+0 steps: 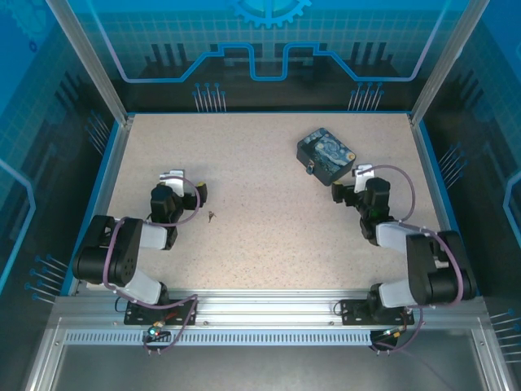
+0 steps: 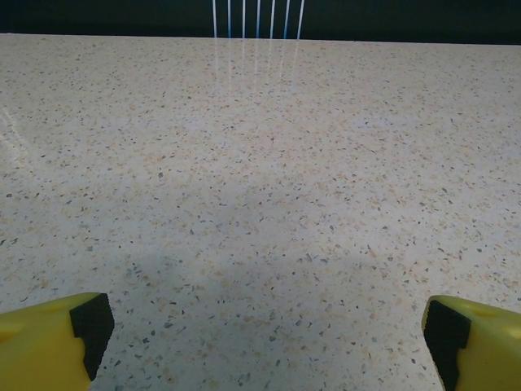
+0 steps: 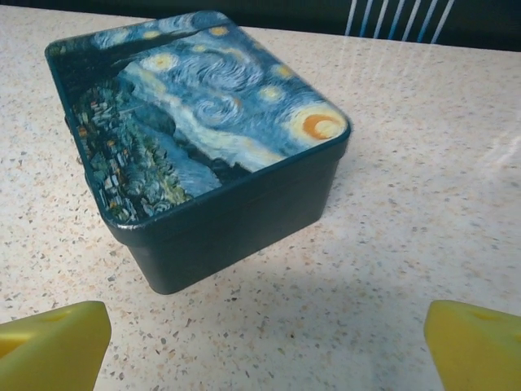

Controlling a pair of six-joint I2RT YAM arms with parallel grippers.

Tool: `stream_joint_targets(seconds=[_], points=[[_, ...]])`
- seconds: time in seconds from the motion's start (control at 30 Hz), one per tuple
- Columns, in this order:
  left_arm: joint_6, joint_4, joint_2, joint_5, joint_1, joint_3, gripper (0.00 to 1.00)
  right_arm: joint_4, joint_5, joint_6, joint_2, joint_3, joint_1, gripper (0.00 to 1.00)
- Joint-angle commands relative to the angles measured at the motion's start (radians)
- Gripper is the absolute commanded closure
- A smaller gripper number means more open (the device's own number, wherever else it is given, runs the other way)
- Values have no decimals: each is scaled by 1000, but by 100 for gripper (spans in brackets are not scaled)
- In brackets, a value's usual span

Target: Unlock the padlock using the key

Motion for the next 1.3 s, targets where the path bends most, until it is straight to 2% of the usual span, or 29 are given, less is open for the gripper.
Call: stream_joint_targets(seconds=[0.0,0.07,0.2,0.37,0.5,0.7,0.9,1.1,1.27], points=[[2,-70,-58,-32,-6,39,1,-213,38,86,-135,67,-21,0],[-6,-144,-97,-51,-6,61,1,-355,40,177,-191,113,-33,0],[-14,-271,-158,-81,-9,105,1,-576,-43,345,-226,215,-86,0],[-56,-406,-265,-86,-18,172,1,-732,-124,399,-154,385,-98,0],[-209,-653,-331,-66,-27,295,1,-879,-136,430,11,615,-98,0],[-426,-1026,-338,-15,-71,478,1,-1050,-181,463,297,962,-99,0],[-462,-1171,-302,66,-180,555,1,-1195,-256,475,586,1316,-100,0],[-489,-1200,-261,86,-307,589,1,-1312,-277,483,836,1622,-100,0],[-517,-1223,-220,81,-402,629,1,-1368,-351,496,1041,1853,-92,0]])
